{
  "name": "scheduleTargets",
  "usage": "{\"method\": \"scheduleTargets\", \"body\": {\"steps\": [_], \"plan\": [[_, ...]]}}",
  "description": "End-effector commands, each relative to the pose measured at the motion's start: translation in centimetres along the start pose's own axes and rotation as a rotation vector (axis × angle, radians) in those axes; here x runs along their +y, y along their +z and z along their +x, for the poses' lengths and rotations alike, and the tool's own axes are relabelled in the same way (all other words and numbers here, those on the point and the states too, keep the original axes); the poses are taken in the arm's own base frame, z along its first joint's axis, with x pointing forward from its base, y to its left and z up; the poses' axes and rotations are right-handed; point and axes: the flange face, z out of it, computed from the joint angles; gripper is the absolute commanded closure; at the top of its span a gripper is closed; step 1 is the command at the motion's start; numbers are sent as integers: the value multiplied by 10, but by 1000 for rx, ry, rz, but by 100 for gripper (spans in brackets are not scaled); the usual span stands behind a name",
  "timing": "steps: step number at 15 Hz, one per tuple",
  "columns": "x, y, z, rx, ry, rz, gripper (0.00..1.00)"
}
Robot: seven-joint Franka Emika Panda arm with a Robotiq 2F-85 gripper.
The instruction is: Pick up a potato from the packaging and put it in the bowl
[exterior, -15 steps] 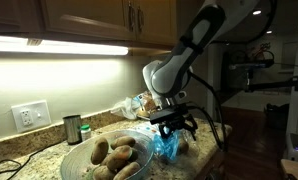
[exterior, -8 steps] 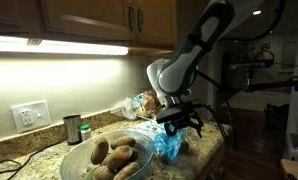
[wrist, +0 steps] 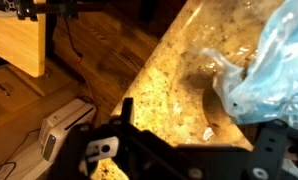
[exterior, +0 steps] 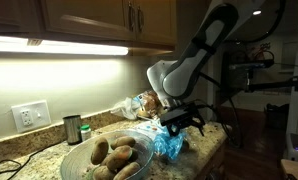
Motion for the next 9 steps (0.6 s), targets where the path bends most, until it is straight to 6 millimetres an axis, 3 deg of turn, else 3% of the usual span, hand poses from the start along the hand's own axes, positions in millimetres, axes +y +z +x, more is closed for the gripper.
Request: {"method": "scheduleTargets", "body": {"steps": [1, 9], "plan": [[8, 8, -2, 34, -11, 9, 0], [4, 1, 4, 67, -16, 77, 0]]}}
